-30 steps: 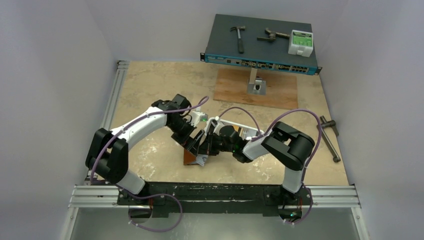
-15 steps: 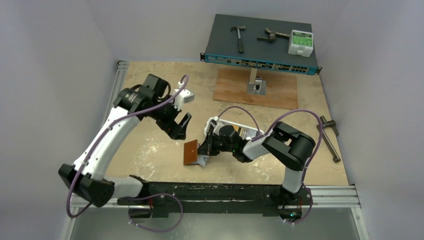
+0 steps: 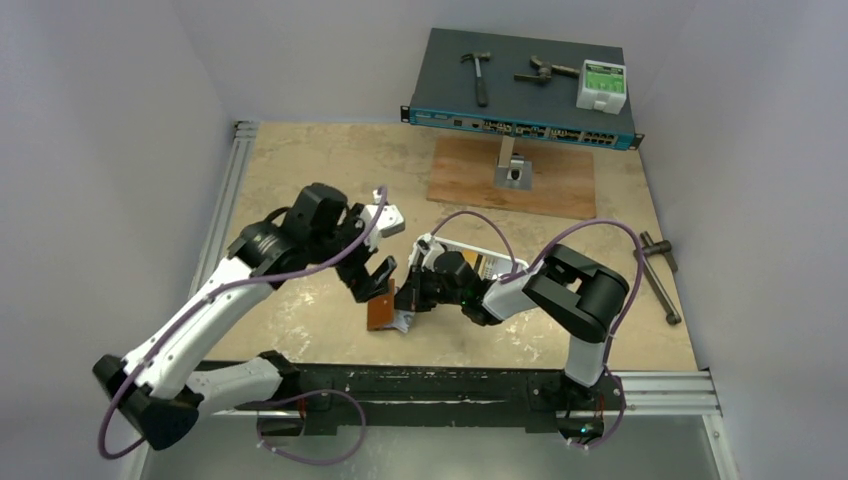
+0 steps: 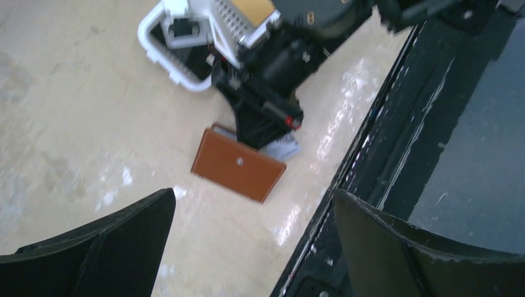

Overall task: Put the credit cards into the card holder
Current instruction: Open the card holder at the center of the board.

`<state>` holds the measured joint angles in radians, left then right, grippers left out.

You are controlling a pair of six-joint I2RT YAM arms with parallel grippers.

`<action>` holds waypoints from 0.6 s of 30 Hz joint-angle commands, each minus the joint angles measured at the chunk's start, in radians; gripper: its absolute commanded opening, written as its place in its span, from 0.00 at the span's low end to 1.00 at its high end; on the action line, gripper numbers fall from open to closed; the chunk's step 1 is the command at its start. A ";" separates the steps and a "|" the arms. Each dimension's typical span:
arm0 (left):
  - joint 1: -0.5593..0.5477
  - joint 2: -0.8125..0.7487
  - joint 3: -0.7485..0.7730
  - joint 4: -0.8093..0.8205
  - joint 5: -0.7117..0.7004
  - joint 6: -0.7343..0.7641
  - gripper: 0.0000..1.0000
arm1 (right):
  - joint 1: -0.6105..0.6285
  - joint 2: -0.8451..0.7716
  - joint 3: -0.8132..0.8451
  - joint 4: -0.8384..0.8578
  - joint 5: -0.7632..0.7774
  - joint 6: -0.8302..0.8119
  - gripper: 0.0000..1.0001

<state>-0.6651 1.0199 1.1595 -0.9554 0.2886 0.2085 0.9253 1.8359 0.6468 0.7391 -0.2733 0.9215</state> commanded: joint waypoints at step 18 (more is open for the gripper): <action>-0.248 0.316 0.005 -0.048 -0.485 -0.223 1.00 | 0.012 -0.002 0.012 -0.021 0.046 -0.041 0.00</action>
<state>-0.8986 1.3022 1.2182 -0.9852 0.0776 0.1112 0.9302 1.8469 0.6579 0.7399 -0.2710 0.9112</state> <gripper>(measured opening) 0.998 0.004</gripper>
